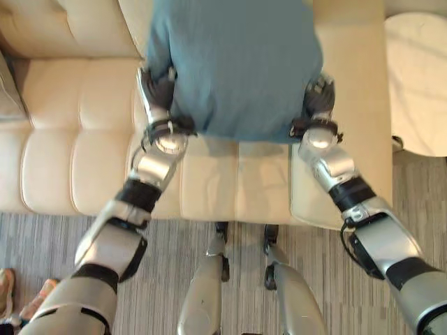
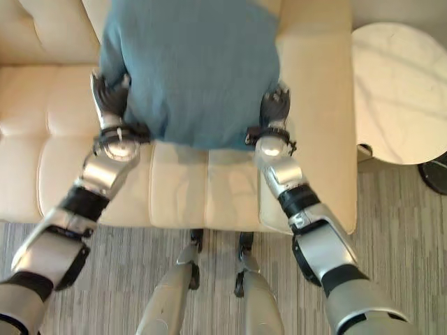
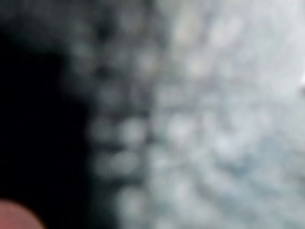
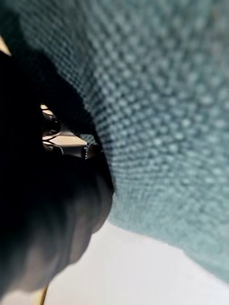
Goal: Pick up all the scattered cushions and arrange them neatly on the sofa.
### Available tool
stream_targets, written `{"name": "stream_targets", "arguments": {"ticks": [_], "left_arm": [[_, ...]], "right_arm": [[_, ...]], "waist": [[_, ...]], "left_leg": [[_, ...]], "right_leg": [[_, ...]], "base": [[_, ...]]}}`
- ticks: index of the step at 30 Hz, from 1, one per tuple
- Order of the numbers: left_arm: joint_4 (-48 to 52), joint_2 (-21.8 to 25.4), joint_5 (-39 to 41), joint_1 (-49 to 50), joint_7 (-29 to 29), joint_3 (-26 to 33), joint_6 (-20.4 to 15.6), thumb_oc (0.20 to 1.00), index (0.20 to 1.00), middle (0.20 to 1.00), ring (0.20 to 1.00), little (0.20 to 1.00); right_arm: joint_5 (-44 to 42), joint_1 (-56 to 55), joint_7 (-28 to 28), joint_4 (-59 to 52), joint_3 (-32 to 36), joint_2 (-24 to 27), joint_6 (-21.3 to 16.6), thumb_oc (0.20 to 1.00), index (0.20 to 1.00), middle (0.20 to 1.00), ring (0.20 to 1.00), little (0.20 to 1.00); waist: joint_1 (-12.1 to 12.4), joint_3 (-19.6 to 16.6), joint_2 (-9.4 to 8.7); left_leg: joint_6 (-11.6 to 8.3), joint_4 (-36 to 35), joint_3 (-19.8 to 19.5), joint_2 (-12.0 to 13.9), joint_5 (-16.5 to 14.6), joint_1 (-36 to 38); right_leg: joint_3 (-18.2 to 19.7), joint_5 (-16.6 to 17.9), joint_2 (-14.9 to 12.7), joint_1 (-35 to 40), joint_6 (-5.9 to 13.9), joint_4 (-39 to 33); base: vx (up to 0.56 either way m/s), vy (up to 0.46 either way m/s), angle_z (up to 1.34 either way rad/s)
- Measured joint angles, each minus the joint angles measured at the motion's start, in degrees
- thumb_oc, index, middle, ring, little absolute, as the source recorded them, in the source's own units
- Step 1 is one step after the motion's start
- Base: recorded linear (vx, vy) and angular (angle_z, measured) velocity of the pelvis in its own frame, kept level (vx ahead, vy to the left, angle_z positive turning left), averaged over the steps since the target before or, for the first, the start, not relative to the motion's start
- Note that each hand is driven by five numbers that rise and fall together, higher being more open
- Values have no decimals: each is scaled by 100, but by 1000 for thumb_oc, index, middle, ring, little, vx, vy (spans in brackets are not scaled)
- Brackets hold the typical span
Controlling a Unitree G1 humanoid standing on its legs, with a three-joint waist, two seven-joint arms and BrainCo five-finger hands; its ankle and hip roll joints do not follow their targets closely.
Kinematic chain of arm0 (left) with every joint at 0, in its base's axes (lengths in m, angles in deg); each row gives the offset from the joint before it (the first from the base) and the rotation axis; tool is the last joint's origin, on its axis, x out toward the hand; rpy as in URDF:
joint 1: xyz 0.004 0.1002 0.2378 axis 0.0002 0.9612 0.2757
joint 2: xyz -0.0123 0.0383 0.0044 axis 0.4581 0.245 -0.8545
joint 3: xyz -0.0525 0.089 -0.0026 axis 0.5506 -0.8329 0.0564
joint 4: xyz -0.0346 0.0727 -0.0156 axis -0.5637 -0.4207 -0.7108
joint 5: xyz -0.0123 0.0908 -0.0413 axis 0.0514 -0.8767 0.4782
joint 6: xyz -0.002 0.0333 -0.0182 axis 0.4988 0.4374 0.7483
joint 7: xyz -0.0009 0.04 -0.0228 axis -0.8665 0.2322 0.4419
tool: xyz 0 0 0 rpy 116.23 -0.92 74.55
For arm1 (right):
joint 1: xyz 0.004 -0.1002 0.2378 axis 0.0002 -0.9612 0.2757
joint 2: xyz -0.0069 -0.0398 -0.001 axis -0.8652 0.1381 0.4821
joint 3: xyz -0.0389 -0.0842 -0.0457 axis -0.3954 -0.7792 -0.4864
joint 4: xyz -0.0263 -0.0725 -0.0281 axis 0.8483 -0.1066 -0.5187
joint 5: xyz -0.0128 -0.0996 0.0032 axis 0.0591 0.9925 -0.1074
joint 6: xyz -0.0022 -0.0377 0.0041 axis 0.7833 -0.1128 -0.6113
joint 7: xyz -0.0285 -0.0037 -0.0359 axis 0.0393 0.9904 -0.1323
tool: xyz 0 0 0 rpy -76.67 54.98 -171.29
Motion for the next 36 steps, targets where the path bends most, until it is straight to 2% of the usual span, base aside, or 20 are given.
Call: {"name": "stream_targets", "arguments": {"ticks": [3,4,5,6,8,12,15,20,22,23,26,27,28,29,31,34,36], "left_arm": [[-891,81,-244,-967,-93,-412,-7,200,200,200,200,200],[-1148,113,-293,-1211,-124,-575,39,636,636,636,636,636],[-1340,124,-489,-1349,-156,-619,78,1000,1000,1000,1000,1000],[-1561,129,-631,-1492,-169,-707,166,1000,1000,1000,1000,1000],[-1952,238,-1040,-1775,-155,-1260,408,1000,1000,1000,1000,1000],[-2257,313,-1567,-1876,-132,-1261,513,1000,1000,1000,1000,1000],[-2685,361,-1647,-1867,78,-1318,516,1000,1000,1000,1000,1000],[-3009,400,-1664,-1729,599,-1435,450,1000,1000,1000,1000,1000],[-2947,501,-1437,-1464,870,-1199,363,1000,1000,1000,1000,1000],[-2727,548,-1017,-949,1108,-525,205,1000,1000,1000,1000,1000],[-2128,580,355,475,1585,862,-40,1000,1000,1000,1000,1000],[-1783,565,808,1123,1802,1210,-178,1000,1000,1000,1000,1000],[-1647,568,1067,1645,1985,1276,-236,1000,1000,1000,1000,1000],[-957,485,1270,2429,2144,1784,-319,1000,1000,1000,1000,1000],[-734,326,1513,3122,2369,1949,-359,1000,1000,1000,1000,1000],[-110,-143,1840,4832,2802,2464,-471,1000,1000,1000,1000,1000],[-43,-404,1871,5651,3060,2442,-405,1000,1000,1000,1000,1000]], "right_arm": [[213,803,215,614,-312,87,-105,200,200,200,200,200],[347,960,278,698,-458,130,-106,642,642,642,642,642],[547,1029,343,736,-619,149,-109,1000,1000,1000,1000,1000],[772,1143,365,917,-826,204,-101,1000,1000,1000,1000,1000],[1154,1238,338,1248,-1215,320,-4,1000,1000,1000,1000,1000],[1699,1282,163,1606,-1404,368,113,1000,1000,1000,1000,1000],[1772,1273,-105,1964,-1533,293,157,1000,1000,1000,1000,1000],[1787,976,-371,2004,-1330,61,193,1000,1000,1000,1000,1000],[1720,714,-464,1993,-987,-8,207,1000,1000,1000,1000,1000],[1602,349,-544,1809,-571,-80,197,1000,1000,1000,1000,1000],[1182,-578,-760,1353,219,-148,207,1000,1000,1000,1000,1000],[1016,-1042,-867,1135,512,-135,203,1000,1000,1000,1000,1000],[836,-1539,-1002,964,648,-154,215,1000,1000,1000,1000,1000],[634,-2125,-1200,371,1011,-219,193,1000,1000,1000,1000,1000],[350,-2668,-1477,289,1049,-268,228,1000,1000,1000,1000,1000],[114,-4061,-2275,-268,1192,-555,217,1000,1000,1000,1000,1000],[182,-4913,-2610,-253,1173,-507,339,1000,1000,1000,1000,1000]], "waist": [[-4,43,-10],[-3,48,-6],[5,87,-21],[2,193,-24],[7,255,-23],[62,311,-55],[96,329,-74],[52,368,-153],[43,367,-157],[41,362,-162],[-25,297,-171],[-47,233,-227],[-54,68,-288],[-31,26,-319],[-34,-29,-386],[-43,-193,-600],[-70,-543,-699]], "left_leg": [[-1,218,-60,-86,0,-578],[-1,286,-111,-119,0,-744],[0,342,-137,-141,1,-866],[0,422,-158,-156,1,-920],[-1,524,-290,-184,1,-1076],[-1,526,-406,-171,1,-1219],[-1,563,-418,-169,1,-1185],[-3,572,-415,-170,-6,-806],[-31,537,-385,-173,-36,-535],[-44,359,-306,-158,-67,-170],[-24,108,-255,-163,-90,482],[-9,28,-188,-160,-110,683],[-5,-11,-140,-156,-129,727],[15,-87,-68,-155,-145,920],[20,-253,52,-163,-148,1249],[111,-521,355,-224,-209,1988],[99,-523,509,-262,-396,2223]], "right_leg": [[5,-306,-140,-804,9,730],[10,-380,-181,-1009,0,913],[7,-447,-217,-1175,14,1076],[-1,-478,-240,-1229,15,1192],[-57,-564,-251,-1316,12,1261],[-143,-640,-255,-1518,-27,1466],[-142,-643,-256,-1488,-27,1527],[-131,-643,-255,-1098,-27,1519],[-104,-636,-256,-838,-18,1463],[-70,-608,-246,-504,7,1290],[-5,-551,-213,190,122,819],[32,-513,-207,401,144,654],[44,-464,-196,486,139,499],[53,-321,-183,731,183,298],[110,-139,-174,1133,176,-101],[345,103,-160,1847,217,-656],[358,141,-205,2145,249,-913]], "base": [[-8,74,13],[12,-3,13],[29,-6,14],[28,-5,15],[30,20,22],[27,11,11],[0,0,0],[22,59,-1],[63,59,-8],[78,53,-19],[94,77,-20],[92,103,-18],[83,112,-21],[80,123,-20],[34,116,-25],[-38,148,-47],[-106,86,-35]]}}
